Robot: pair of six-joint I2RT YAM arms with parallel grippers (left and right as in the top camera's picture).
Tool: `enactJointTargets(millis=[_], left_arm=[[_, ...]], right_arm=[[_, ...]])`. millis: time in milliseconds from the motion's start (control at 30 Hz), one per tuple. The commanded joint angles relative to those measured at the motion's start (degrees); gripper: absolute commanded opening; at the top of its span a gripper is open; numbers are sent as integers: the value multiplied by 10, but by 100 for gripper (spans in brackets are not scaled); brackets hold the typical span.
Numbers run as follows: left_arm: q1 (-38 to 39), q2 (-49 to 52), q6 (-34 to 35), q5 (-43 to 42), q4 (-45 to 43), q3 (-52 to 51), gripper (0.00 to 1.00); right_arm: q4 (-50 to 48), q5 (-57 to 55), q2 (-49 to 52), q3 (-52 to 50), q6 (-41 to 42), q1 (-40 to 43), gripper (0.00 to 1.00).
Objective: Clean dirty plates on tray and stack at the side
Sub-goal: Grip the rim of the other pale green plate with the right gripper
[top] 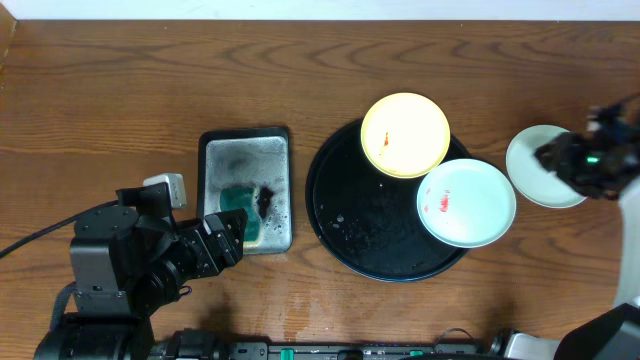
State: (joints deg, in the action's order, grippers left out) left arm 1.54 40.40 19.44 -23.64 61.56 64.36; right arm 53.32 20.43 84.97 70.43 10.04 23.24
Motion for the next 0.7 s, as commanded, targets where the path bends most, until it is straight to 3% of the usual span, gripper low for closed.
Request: enactJointTargets(millis=[0, 100, 333, 567, 667], left_arm=[[-3, 1, -6, 3, 1, 4, 82], [-3, 0, -6, 3, 2, 4, 82], [-3, 1, -6, 3, 1, 4, 82], [-3, 1, -6, 3, 1, 4, 82], [-3, 0, -6, 3, 2, 4, 82]], right_arm=[[16, -233, 17, -25, 26, -88, 50], [-1, -325, 31, -59, 75, -135, 50], [-102, -331, 47, -159, 77, -153, 48], [-127, -276, 45, -176, 47, -146, 5], [-123, -246, 40, -173, 33, -146, 1]])
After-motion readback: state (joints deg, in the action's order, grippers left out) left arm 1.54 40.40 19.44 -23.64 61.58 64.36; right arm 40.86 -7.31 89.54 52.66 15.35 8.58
